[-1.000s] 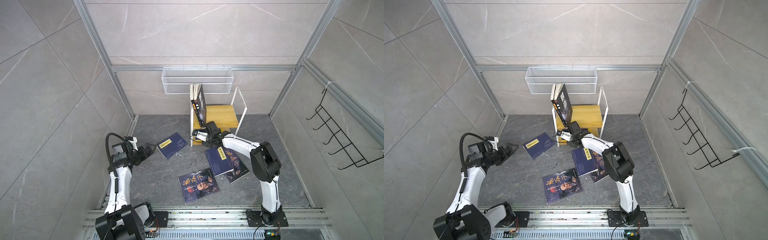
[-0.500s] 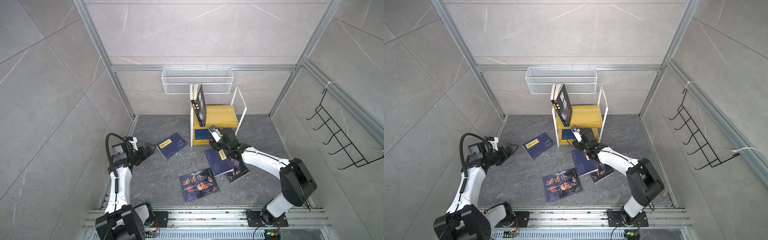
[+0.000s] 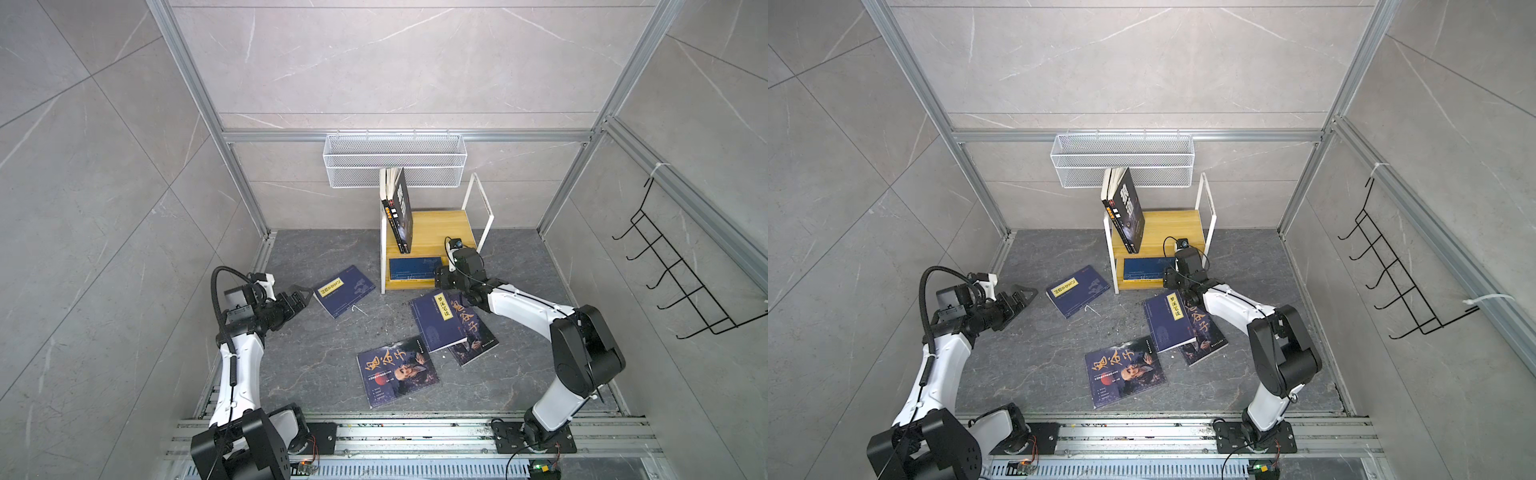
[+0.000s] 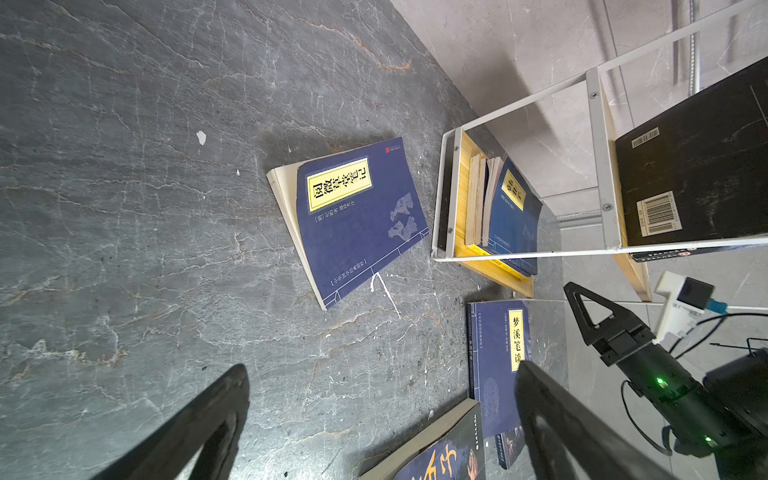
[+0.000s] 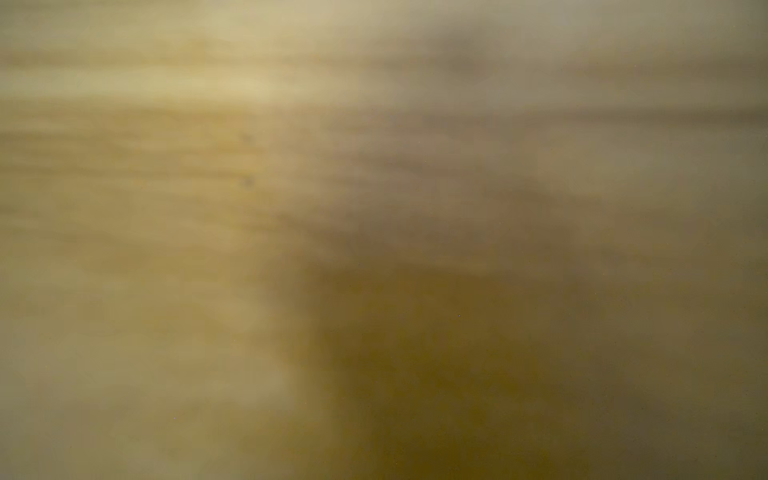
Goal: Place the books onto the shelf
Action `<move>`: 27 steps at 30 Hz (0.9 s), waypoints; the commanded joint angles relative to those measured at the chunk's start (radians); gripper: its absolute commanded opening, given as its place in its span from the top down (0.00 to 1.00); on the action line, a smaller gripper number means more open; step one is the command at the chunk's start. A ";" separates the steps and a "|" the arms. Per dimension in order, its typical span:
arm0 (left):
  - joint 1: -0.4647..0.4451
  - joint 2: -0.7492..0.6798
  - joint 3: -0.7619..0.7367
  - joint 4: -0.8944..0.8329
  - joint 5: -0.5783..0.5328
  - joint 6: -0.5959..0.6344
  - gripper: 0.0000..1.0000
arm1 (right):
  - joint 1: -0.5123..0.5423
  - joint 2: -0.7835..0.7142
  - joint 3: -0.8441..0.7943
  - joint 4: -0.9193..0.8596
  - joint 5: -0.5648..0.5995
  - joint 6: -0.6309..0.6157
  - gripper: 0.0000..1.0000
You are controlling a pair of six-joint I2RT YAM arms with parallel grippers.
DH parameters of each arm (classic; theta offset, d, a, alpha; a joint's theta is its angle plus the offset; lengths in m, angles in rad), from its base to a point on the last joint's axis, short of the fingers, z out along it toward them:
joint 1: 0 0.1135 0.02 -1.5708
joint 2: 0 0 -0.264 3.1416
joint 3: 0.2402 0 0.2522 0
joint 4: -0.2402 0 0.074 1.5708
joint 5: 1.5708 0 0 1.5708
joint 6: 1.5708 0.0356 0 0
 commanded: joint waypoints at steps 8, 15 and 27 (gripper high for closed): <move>0.011 -0.001 -0.001 0.026 0.022 -0.012 0.00 | -0.012 0.095 0.105 -0.038 -0.042 0.103 0.29; 0.011 -0.004 -0.001 0.028 0.024 -0.014 0.00 | -0.022 0.140 0.134 -0.070 -0.059 0.153 0.33; 0.012 -0.010 0.004 0.014 0.022 -0.012 0.00 | -0.028 0.042 -0.048 0.101 -0.085 0.183 0.35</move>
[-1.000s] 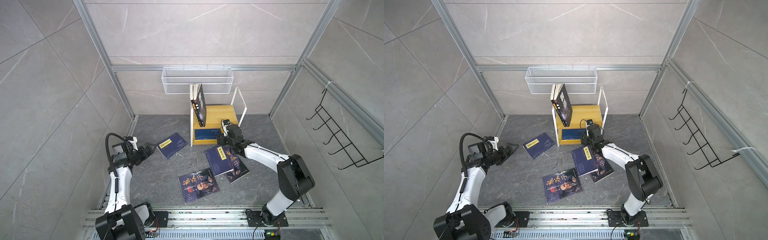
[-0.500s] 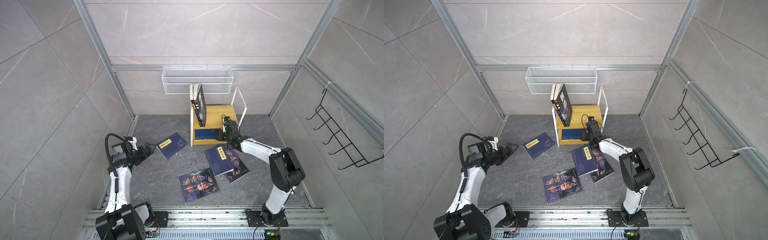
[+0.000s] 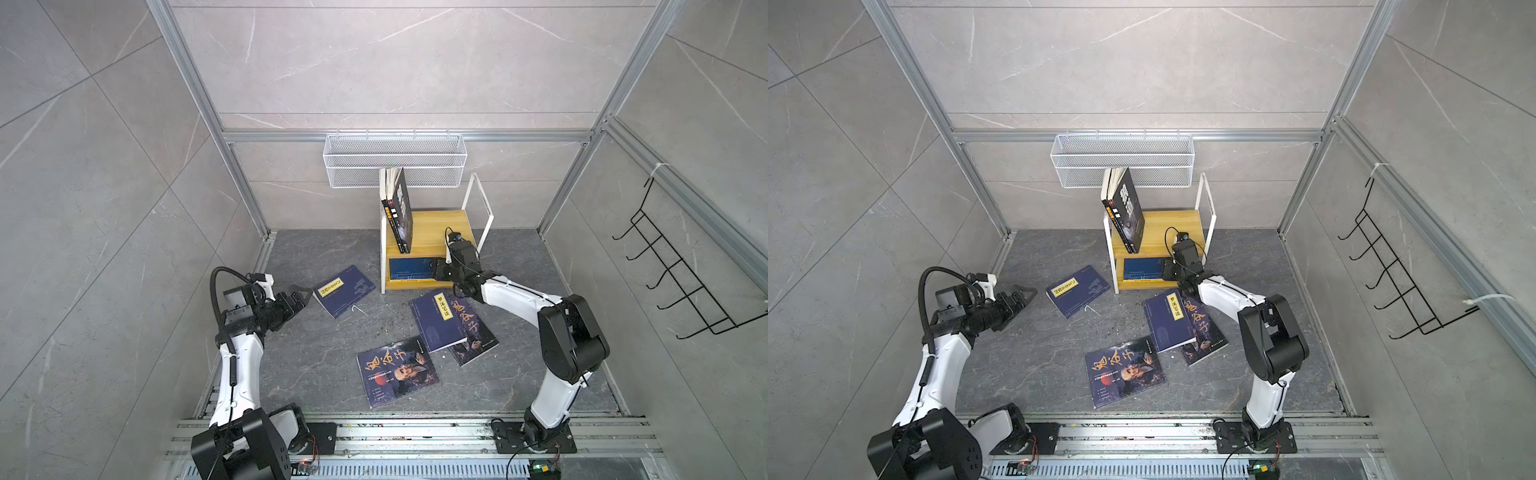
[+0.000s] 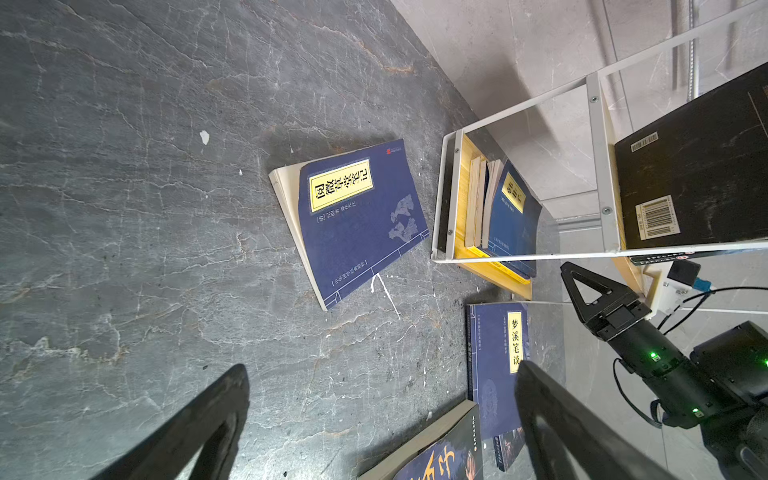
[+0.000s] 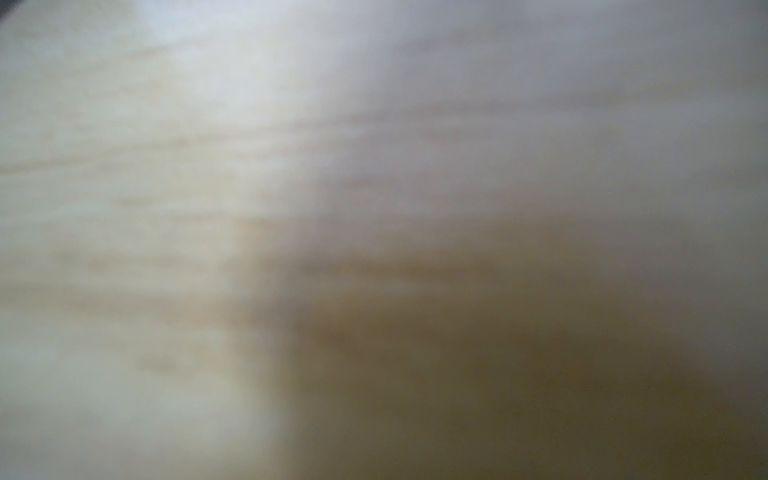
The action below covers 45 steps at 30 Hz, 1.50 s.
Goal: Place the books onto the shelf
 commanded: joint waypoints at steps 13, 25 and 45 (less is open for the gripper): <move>0.009 -0.006 -0.002 0.025 0.023 -0.009 0.00 | -0.013 -0.064 -0.317 0.400 0.033 0.067 0.33; 0.009 -0.008 -0.010 0.033 0.022 -0.003 0.00 | -0.017 0.109 -0.225 0.420 0.088 0.115 0.33; 0.009 0.003 -0.010 0.039 0.025 -0.007 0.00 | 0.054 -0.056 -0.447 0.575 0.101 0.178 0.35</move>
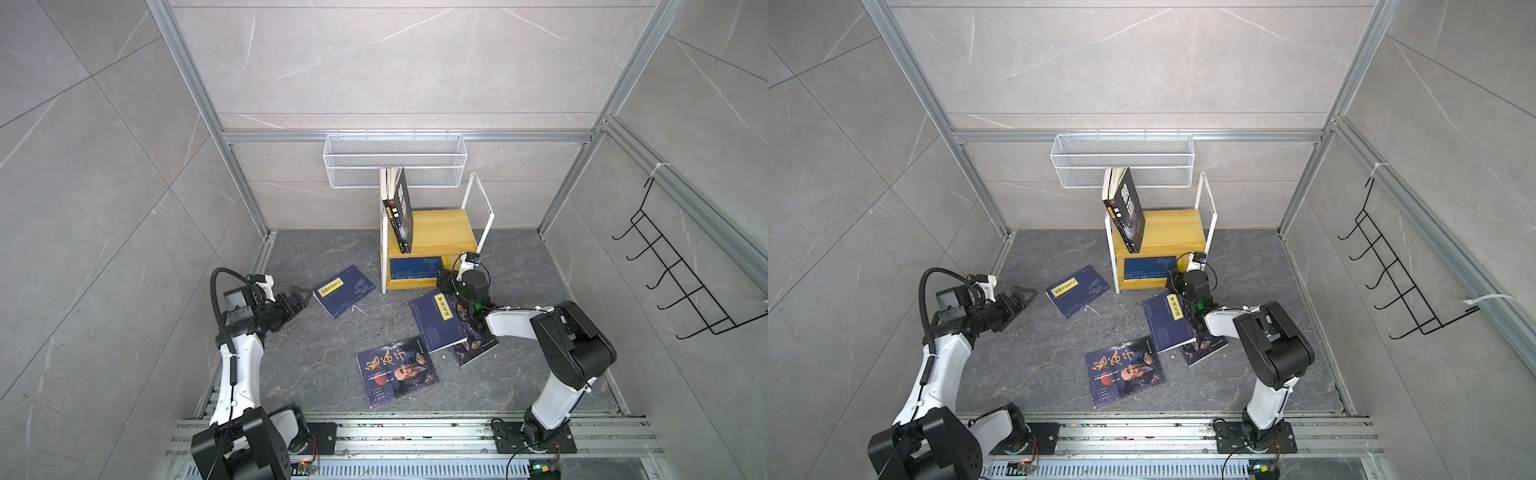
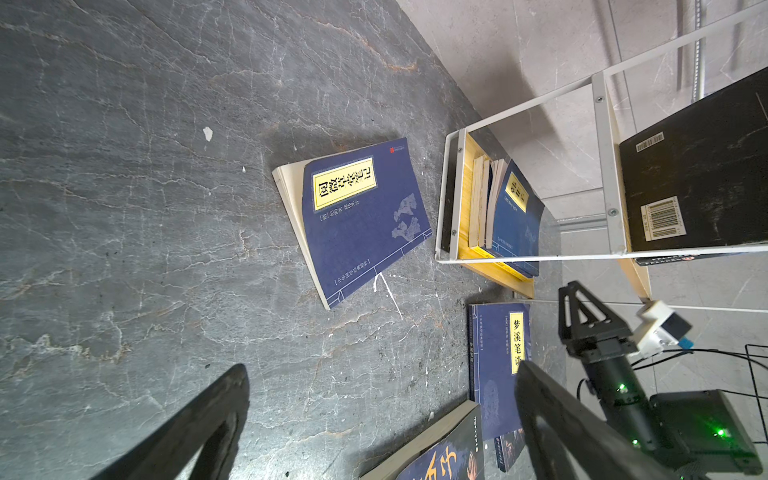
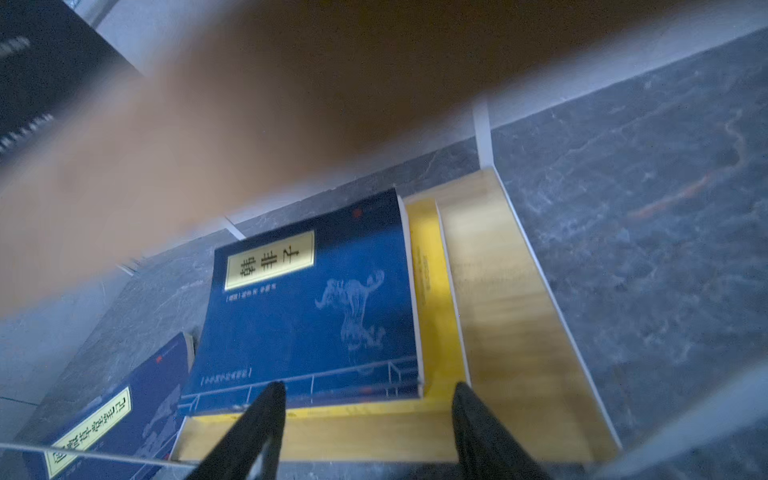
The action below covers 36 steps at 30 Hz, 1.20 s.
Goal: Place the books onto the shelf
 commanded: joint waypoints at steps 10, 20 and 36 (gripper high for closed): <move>-0.013 0.085 0.032 0.081 0.006 -0.055 0.03 | 0.287 0.006 0.005 -0.095 0.118 -0.047 0.36; -0.115 0.420 0.224 0.147 -0.020 -0.016 0.21 | 0.527 -0.089 -0.027 -0.146 0.229 -0.192 0.37; -0.185 0.962 0.770 -0.287 -0.162 0.237 0.43 | 0.793 -0.329 -0.228 -0.263 0.517 -0.404 0.02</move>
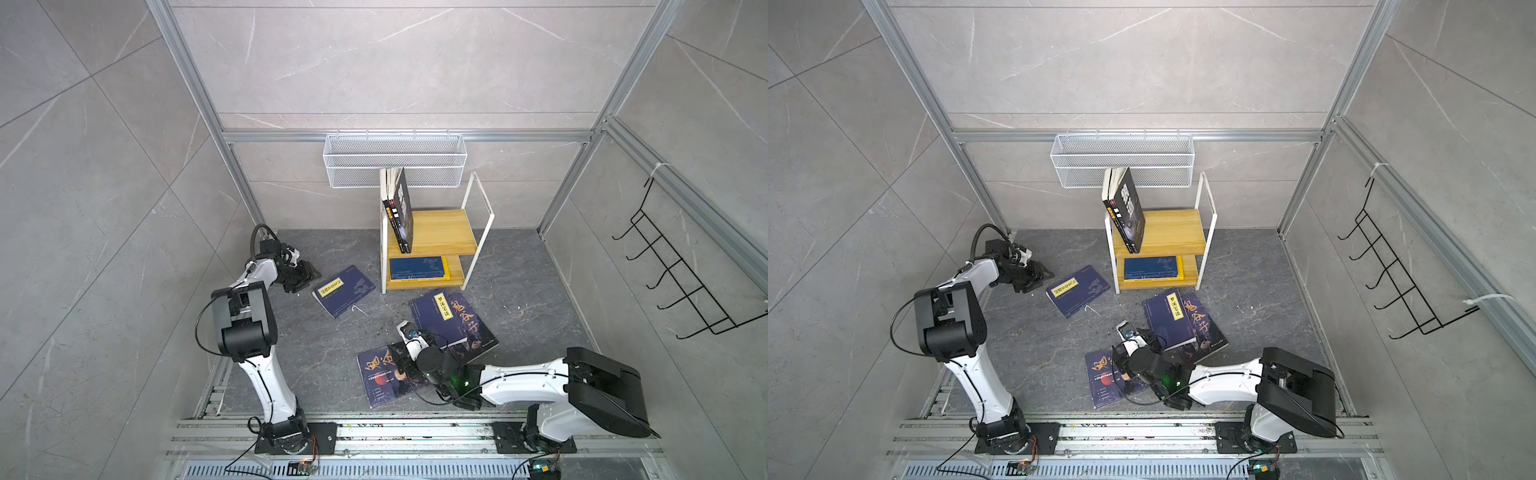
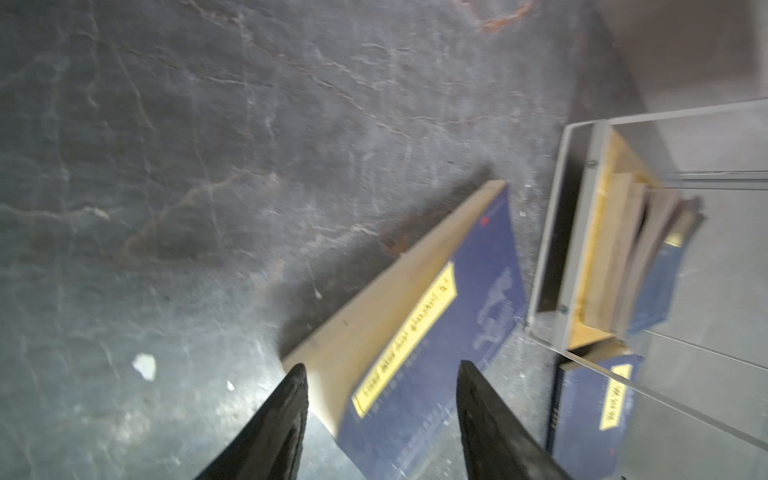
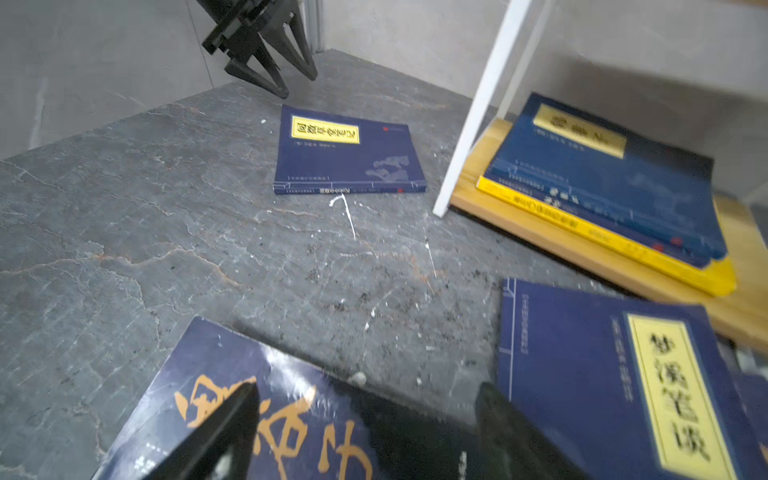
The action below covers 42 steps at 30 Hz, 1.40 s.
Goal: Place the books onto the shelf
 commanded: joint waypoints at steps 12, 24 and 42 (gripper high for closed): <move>-0.048 0.059 0.054 -0.144 0.013 0.075 0.62 | 0.036 -0.092 -0.058 -0.099 0.192 -0.030 0.02; -0.064 -0.057 -0.037 -0.131 0.051 0.063 1.00 | 0.035 -0.045 -0.010 -0.078 0.181 -0.193 0.02; -0.081 -0.521 -0.329 -0.117 0.211 -0.028 1.00 | -0.099 0.248 0.253 0.197 -0.232 -0.950 0.05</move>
